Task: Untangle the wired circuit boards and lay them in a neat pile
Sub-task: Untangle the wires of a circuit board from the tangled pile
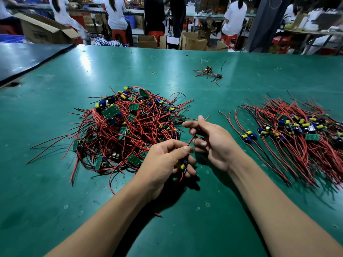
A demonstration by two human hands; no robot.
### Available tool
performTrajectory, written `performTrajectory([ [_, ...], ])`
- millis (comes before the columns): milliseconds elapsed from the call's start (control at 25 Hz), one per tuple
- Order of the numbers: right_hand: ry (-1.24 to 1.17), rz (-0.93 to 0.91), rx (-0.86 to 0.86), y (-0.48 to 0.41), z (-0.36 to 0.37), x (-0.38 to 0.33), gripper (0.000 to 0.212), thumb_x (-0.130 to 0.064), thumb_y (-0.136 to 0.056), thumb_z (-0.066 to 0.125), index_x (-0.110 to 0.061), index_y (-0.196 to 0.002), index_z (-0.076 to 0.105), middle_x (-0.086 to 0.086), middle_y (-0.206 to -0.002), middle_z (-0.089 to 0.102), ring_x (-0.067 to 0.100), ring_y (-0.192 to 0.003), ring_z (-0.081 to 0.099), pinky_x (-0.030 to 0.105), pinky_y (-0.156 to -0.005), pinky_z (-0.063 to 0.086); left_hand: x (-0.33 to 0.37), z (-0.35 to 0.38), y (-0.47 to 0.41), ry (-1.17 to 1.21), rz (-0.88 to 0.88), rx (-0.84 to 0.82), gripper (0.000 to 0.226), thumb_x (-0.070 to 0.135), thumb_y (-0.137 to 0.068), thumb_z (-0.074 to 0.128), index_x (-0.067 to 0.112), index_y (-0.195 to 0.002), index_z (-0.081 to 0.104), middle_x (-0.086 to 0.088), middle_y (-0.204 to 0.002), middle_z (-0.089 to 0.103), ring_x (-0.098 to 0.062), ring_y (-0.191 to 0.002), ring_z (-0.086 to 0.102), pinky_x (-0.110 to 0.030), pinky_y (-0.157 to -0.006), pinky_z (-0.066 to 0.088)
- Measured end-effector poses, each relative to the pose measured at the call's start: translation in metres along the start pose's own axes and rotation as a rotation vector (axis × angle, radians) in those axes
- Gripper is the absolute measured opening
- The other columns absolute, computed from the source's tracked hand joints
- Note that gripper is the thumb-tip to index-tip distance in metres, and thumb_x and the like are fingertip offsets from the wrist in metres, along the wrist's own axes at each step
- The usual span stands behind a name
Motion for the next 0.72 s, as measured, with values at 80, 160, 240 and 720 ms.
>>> performTrajectory([
  [80,-0.102,0.041,-0.089,0.002,0.006,-0.001,0.054,-0.042,-0.106,0.037,-0.016,-0.083,0.079,-0.007,-0.07,0.051,0.003,-0.042,0.029,0.015,-0.037,0.025,-0.001,0.001,0.0,0.008,-0.014,-0.007,0.01,0.003,-0.094,0.056,0.006,-0.088,0.063,-0.015,-0.067,0.066,-0.025,-0.05,0.063,-0.026,-0.048,0.051],
  [160,-0.149,0.06,-0.151,0.005,0.011,-0.002,0.057,-0.043,-0.106,0.035,-0.017,-0.082,0.081,-0.006,-0.07,0.052,0.003,-0.043,0.029,0.015,-0.037,0.029,-0.002,0.002,0.0,0.02,-0.03,-0.012,0.014,0.004,-0.094,0.056,0.01,-0.086,0.066,-0.017,-0.065,0.065,-0.028,-0.05,0.063,-0.028,-0.047,0.052],
  [240,-0.165,0.062,-0.171,0.005,0.013,-0.002,0.056,-0.043,-0.106,0.036,-0.018,-0.082,0.081,-0.007,-0.07,0.053,0.003,-0.044,0.03,0.014,-0.038,0.034,-0.001,0.004,0.0,0.024,-0.029,-0.023,0.017,0.01,-0.094,0.058,0.014,-0.082,0.07,-0.017,-0.063,0.064,-0.029,-0.05,0.064,-0.028,-0.047,0.052],
  [720,0.413,-0.009,-0.141,0.016,0.02,0.007,0.044,-0.043,-0.103,0.052,-0.008,-0.085,0.072,0.013,-0.052,0.051,0.015,-0.036,0.043,0.017,-0.037,0.034,-0.002,0.001,-0.001,0.03,0.043,0.115,0.014,0.006,-0.097,0.053,0.001,-0.084,0.053,-0.013,-0.058,0.062,-0.025,-0.044,0.063,-0.03,-0.045,0.055],
])
Point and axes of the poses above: each hand's wrist, its own y-axis away from the middle knuckle, its own z-axis out of the palm, x = y × z, the point moved 7 cm from there along -y, towards the middle knuckle
